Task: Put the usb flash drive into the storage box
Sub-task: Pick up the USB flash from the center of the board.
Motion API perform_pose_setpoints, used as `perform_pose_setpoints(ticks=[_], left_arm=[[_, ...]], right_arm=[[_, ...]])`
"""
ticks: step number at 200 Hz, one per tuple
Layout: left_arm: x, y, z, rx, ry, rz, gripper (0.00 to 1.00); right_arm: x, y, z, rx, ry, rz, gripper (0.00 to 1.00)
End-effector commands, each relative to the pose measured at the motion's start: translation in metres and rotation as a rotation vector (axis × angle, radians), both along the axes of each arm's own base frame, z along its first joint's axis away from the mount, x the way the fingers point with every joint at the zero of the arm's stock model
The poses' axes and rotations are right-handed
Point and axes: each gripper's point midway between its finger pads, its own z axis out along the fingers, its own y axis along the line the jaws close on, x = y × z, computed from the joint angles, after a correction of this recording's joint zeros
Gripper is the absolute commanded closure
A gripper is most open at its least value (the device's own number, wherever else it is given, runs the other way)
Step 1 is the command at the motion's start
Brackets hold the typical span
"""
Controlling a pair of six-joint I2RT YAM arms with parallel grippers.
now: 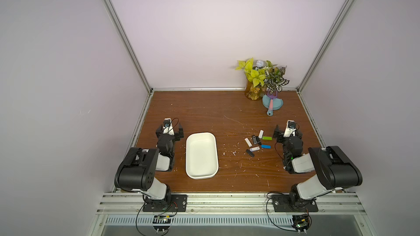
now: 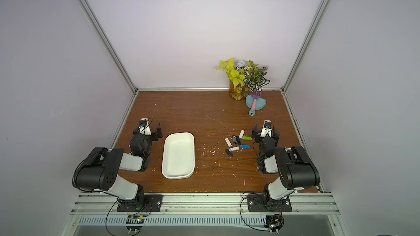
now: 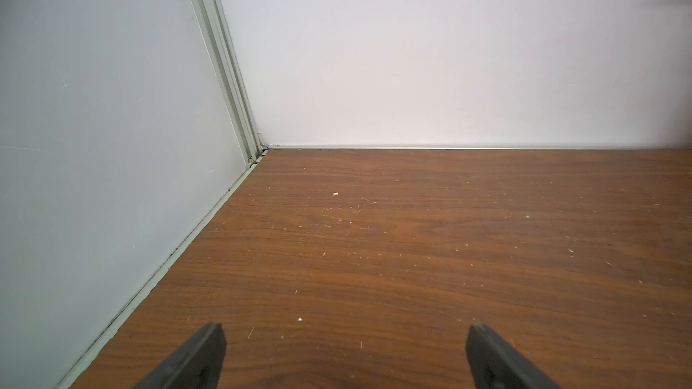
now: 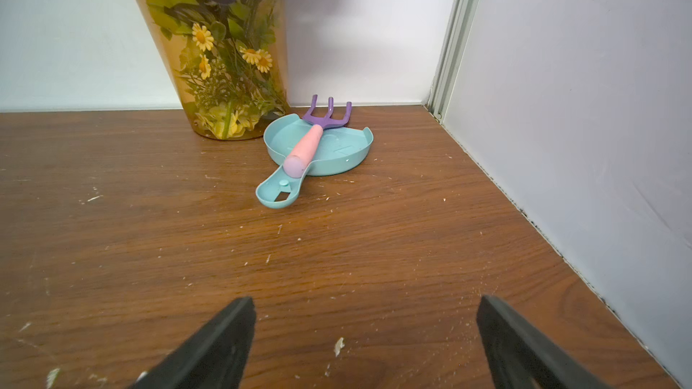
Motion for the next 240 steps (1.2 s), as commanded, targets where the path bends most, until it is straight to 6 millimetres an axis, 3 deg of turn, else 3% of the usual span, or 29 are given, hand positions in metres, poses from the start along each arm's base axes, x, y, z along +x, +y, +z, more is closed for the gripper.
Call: perform_pose_setpoints(ticks=[1,130,154,166,173,191,207,217,226,240], left_arm=[[-0.001,0.003,0.001,-0.006,-0.004,0.006,0.01],[-0.001,0.002,0.001,-0.003,-0.005,0.002,0.01],[-0.007,-0.005,0.026,0.053,-0.046,0.02,0.01],[-0.011,-0.012,0.051,0.068,-0.088,0.011,0.01],[-0.017,-0.012,0.069,0.013,-0.148,0.03,0.01],[-0.034,-0.01,0.094,-0.246,-0.256,0.032,0.01],[-0.042,-0.009,0.075,-0.432,-0.161,0.066,0.01],[-0.049,-0.002,0.071,-0.533,-0.17,0.11,0.01],[-0.051,-0.012,0.07,-0.562,-0.156,0.052,0.01],[-0.049,-0.034,0.067,-0.645,-0.077,-0.046,0.01]], right_arm=[[0.005,0.003,0.018,0.014,-0.067,0.01,0.01],[0.005,0.003,0.018,0.014,-0.066,0.011,0.0],[0.005,0.003,0.018,0.014,-0.068,0.009,0.01],[0.003,-0.001,0.027,0.008,-0.092,-0.031,0.0],[0.005,0.002,0.029,-0.001,-0.061,-0.017,0.0],[0.005,0.005,0.068,-0.005,-0.069,-0.068,0.0],[-0.004,0.004,0.092,0.196,-0.121,-0.086,0.0],[-0.013,-0.001,0.091,0.341,-0.146,-0.127,0.0],[-0.023,-0.005,0.087,0.458,-0.178,-0.137,0.0],[-0.026,0.022,0.099,0.442,-0.181,0.057,0.04]])
